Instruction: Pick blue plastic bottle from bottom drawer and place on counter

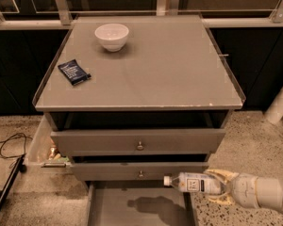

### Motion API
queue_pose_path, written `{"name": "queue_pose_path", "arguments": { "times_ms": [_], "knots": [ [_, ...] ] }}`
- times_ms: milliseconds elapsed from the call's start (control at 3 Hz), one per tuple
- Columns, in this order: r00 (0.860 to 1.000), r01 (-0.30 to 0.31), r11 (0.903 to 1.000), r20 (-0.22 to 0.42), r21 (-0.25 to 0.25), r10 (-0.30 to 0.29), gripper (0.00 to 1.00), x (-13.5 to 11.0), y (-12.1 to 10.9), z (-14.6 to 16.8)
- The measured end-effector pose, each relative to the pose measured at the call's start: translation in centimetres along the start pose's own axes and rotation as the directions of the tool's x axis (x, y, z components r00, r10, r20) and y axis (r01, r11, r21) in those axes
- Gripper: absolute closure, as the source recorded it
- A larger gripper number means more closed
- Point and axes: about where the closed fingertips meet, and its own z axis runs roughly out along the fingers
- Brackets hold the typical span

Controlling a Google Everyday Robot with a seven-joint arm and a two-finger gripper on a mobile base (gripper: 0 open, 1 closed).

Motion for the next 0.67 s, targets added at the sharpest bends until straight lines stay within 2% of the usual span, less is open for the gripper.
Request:
{"name": "queue_pose_path", "arguments": {
  "times_ms": [333, 667],
  "knots": [
    [0.991, 0.13, 0.991, 0.016, 0.03, -0.131, 1.0, -5.5, -3.9, -4.1],
    [0.977, 0.205, 0.9785, 0.056, 0.023, -0.206, 1.0, -9.9, -7.3, -6.9]
  ]
}}
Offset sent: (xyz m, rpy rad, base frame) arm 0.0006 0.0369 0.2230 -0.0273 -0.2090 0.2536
